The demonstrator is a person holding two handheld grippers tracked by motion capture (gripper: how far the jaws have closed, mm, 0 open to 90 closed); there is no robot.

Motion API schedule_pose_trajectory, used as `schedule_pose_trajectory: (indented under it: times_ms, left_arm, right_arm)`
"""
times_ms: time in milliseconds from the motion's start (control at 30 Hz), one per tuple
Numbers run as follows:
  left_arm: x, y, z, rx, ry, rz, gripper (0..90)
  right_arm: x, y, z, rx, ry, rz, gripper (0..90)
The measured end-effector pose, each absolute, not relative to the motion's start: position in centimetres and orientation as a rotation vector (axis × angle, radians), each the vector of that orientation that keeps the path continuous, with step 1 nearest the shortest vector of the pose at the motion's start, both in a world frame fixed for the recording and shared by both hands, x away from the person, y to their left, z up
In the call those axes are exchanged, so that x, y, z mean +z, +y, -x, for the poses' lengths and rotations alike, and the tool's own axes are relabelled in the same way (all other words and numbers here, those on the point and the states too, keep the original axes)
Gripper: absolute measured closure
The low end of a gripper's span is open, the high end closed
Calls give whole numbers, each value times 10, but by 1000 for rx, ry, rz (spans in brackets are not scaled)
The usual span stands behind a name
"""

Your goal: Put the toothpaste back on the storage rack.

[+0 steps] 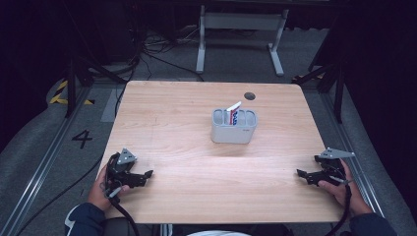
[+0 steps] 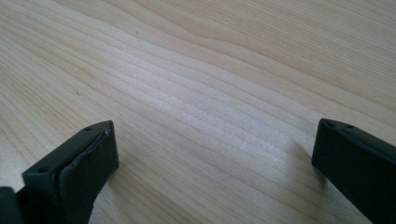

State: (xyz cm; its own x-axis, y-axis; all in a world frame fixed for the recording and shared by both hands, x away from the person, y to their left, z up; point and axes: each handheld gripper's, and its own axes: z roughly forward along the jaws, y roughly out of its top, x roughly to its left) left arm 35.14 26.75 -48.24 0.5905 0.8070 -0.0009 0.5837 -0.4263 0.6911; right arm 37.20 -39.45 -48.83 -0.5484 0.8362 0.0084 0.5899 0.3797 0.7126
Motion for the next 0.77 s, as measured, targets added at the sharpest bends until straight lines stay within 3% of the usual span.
schedule_pose_trajectory:
  times_ms: [767]
  left_arm:
    - [-483,262,-355,442,1154,-2162,37]
  right_arm:
    - [-488,-395,-372,965,2291,-1243,7]
